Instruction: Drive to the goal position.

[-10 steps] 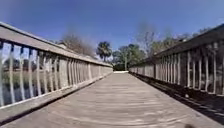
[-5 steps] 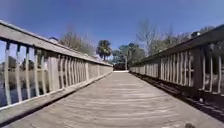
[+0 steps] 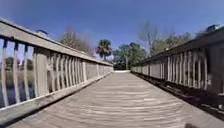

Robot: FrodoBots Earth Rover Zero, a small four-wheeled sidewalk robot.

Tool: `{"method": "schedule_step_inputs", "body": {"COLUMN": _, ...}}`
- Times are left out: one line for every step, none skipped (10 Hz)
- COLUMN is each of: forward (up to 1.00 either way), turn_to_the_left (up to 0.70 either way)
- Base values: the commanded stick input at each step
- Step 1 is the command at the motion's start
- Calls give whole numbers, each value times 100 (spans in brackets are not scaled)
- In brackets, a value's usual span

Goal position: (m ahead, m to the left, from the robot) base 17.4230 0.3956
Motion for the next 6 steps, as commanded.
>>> {"method": "schedule_step_inputs", "body": {"forward": 70, "turn_to_the_left": -2}}
{"method": "schedule_step_inputs", "body": {"forward": 70, "turn_to_the_left": -9}}
{"method": "schedule_step_inputs", "body": {"forward": 70, "turn_to_the_left": -12}}
{"method": "schedule_step_inputs", "body": {"forward": 70, "turn_to_the_left": -3}}
{"method": "schedule_step_inputs", "body": {"forward": 70, "turn_to_the_left": 0}}
{"method": "schedule_step_inputs", "body": {"forward": 70, "turn_to_the_left": 0}}
